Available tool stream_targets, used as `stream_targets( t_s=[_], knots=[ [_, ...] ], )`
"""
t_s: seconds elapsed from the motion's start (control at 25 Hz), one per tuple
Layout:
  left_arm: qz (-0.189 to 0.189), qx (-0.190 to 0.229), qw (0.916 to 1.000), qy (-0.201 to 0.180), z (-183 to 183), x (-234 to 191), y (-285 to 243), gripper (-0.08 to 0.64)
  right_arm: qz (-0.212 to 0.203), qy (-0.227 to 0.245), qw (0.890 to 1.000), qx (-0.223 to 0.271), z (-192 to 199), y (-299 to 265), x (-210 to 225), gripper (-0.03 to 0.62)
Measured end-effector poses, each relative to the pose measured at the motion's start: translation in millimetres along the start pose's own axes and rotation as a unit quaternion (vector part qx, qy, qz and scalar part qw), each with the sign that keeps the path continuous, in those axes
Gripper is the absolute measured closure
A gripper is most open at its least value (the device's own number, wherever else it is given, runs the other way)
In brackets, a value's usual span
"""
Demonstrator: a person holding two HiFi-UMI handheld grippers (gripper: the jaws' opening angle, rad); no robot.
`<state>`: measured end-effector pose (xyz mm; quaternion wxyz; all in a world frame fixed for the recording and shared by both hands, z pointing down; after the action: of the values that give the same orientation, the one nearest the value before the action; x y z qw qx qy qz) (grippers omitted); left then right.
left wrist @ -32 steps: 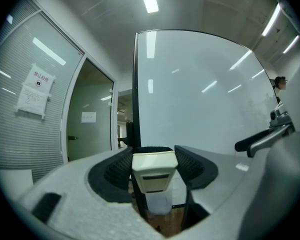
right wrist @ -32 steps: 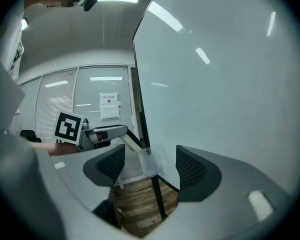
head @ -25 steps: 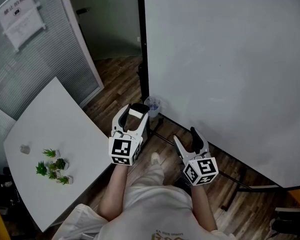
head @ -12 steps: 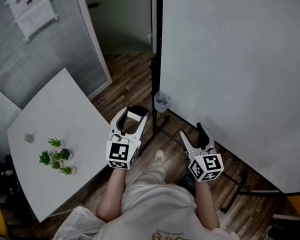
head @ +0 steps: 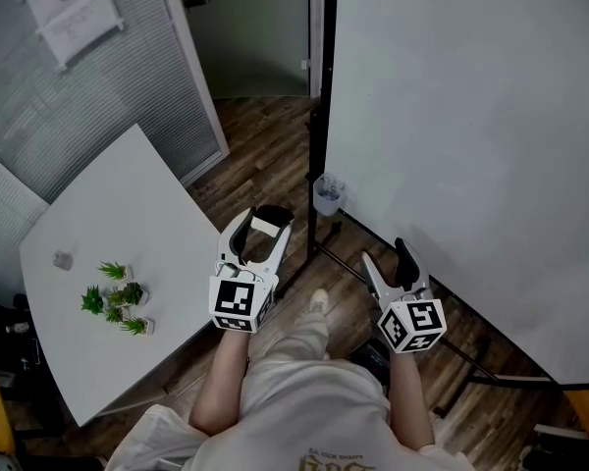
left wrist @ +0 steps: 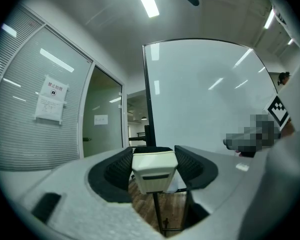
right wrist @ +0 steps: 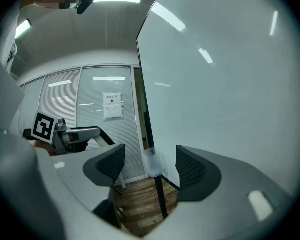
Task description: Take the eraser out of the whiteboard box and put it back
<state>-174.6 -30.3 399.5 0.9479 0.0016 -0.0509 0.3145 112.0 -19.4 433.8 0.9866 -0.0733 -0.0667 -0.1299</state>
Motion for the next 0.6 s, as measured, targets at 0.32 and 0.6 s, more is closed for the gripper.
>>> stream_targets(
  t_s=[0.32, 0.6],
  knots=[
    [0.001, -0.006, 1.0000, 0.003, 4.0, -0.8, -2.7, 0.301, 0.000, 0.003, 1.000, -0.006, 1.6, -3.1, 0.1, 0.270],
    [0.004, -0.006, 1.0000, 0.006, 5.8, -2.4, -5.5, 0.301, 0.006, 0.004, 1.000, -0.004, 0.1, -3.9, 3.5, 0.271]
  ],
)
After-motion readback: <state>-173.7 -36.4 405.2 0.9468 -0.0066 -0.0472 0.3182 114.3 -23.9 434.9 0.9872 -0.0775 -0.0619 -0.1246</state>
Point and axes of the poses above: the fingertips, and each gripper's own axes: y backward along the fingers, x to its right, z out of its underside, the point moved 10 cm from there along y, backward along the fingers, and after that the axes turned 15 degrees about z, right-handed, at the moved point
